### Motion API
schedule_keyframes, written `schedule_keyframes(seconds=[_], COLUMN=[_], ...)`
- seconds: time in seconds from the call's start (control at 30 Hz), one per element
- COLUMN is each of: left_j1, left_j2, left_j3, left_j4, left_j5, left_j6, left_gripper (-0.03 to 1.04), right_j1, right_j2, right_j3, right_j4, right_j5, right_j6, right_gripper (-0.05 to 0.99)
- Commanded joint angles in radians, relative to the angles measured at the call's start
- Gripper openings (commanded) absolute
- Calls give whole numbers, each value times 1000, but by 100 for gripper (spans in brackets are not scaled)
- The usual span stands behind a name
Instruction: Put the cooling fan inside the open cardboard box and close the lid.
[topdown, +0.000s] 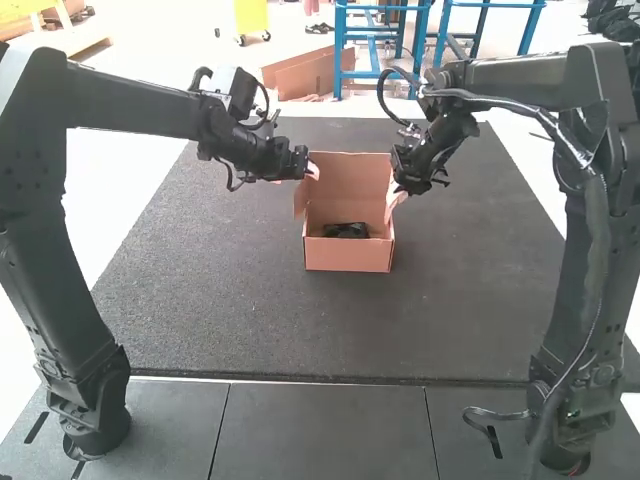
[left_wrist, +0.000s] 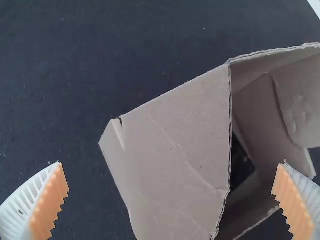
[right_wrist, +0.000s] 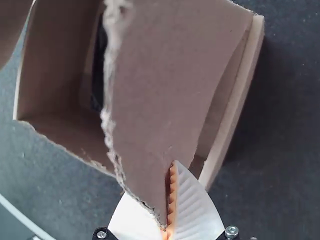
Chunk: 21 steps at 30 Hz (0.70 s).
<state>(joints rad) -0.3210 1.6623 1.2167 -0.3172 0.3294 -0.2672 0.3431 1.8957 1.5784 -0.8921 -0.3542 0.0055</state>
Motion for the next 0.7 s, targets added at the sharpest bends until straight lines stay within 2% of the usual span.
schedule_keyframes(seconds=[0.0,0.1,0.13,0.2,0.4,0.47,0.5,0.67], left_j1=[-9,-3,0,11,53,53,51,42], left_j2=[-62,-102,-114,-131,-138,-131,-128,-90], left_j3=[-13,-14,-16,-17,-42,-55,-65,-95], left_j4=[13,35,43,66,132,135,136,122], left_j5=[-6,-35,-58,-130,-267,-322,-355,-405], left_j6=[8,3,2,-4,2,13,34,79], left_gripper=[97,97,97,97,97,97,97,97], right_j1=[8,8,8,8,7,7,5,5], right_j2=[-35,-35,-35,-35,-35,-35,-35,-35], right_j3=[-12,-14,-12,-11,-4,-4,-4,-3], right_j4=[-7,-5,-5,-5,4,4,4,7], right_j5=[-11,-11,-9,-8,-6,-6,-5,-6], right_j6=[-10,-10,-10,-10,-10,-10,-10,-10], right_gripper=[-1,-1,-1,-1,-1,-1,-1,-1])
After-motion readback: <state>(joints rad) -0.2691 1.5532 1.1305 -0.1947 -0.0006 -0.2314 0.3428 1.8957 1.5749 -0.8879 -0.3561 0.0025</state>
